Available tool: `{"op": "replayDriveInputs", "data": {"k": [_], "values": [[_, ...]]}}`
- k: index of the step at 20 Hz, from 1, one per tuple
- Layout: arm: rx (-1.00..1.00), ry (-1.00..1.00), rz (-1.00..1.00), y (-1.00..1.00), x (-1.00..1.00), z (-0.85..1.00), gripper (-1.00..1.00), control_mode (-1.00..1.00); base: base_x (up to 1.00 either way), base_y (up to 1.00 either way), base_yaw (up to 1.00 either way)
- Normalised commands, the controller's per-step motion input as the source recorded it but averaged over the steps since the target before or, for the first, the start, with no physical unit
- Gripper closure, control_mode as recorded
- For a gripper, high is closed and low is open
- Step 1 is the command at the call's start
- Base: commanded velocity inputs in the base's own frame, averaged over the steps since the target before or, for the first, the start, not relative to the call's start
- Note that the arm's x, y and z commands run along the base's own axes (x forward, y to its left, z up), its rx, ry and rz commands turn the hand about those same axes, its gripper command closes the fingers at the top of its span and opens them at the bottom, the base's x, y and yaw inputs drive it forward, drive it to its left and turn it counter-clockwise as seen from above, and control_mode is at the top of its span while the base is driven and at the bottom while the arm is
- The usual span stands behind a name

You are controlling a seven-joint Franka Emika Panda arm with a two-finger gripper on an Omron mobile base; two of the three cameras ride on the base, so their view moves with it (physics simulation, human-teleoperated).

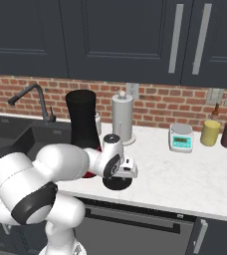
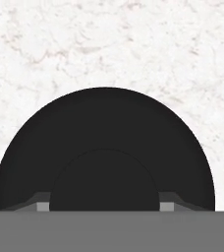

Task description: Close the lid blender by securely placing the lid on top.

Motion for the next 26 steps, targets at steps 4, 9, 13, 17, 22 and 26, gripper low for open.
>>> {"op": "replayDriveInputs", "data": {"k": [4,9,13,17,22,26], "values": [[0.15,-0.01,0.0,-0.24,-0.04,0.52,1.0,-1.0,0.0,0.0,0.0],[0.24,-0.13,-0.02,-0.43,-0.15,0.95,1.0,-1.0,0.0,0.0,0.0],[0.23,-0.25,-0.07,-0.47,-0.05,1.0,1.0,-1.0,0.0,0.0,0.0],[0.23,-0.29,-0.05,-0.42,0.0,1.0,1.0,-1.0,0.0,0.0,0.0],[0.2,-0.23,-0.07,-0.24,0.0,1.0,1.0,-1.0,0.0,0.0,0.0],[0.17,-0.22,-0.11,-0.03,0.0,1.0,1.0,-1.0,0.0,0.0,0.0]]}}
